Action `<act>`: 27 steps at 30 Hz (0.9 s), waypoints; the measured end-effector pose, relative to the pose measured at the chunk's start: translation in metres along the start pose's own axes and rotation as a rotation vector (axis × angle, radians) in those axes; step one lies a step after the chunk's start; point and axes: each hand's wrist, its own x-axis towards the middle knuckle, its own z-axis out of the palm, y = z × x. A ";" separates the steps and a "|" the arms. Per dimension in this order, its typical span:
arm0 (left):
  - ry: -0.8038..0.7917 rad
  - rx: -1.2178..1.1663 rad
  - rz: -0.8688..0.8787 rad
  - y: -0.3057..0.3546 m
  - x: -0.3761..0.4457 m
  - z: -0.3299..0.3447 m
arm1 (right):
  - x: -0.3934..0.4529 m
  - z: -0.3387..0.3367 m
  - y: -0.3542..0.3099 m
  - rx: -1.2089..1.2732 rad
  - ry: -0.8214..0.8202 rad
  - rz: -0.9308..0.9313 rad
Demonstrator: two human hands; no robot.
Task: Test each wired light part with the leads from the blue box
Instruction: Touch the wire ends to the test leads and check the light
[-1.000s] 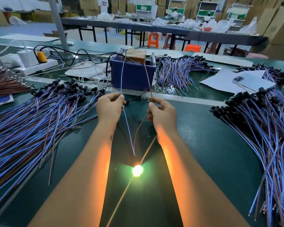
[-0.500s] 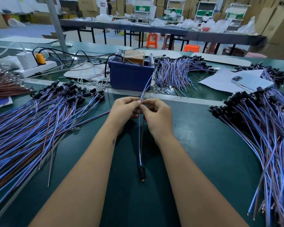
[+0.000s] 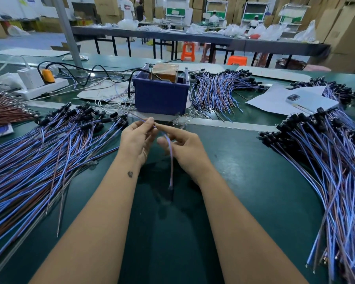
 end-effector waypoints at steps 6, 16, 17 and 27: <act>-0.084 0.280 0.202 -0.015 -0.007 0.002 | 0.000 -0.012 -0.003 0.127 0.398 0.057; -0.500 1.142 0.637 -0.045 -0.074 0.034 | -0.028 -0.061 -0.033 -0.364 0.666 0.072; -0.552 1.190 0.724 -0.050 -0.088 0.043 | -0.030 -0.075 -0.042 -0.473 0.690 0.111; -1.058 1.094 0.994 -0.091 -0.167 0.136 | -0.080 -0.235 -0.115 -1.330 0.683 0.388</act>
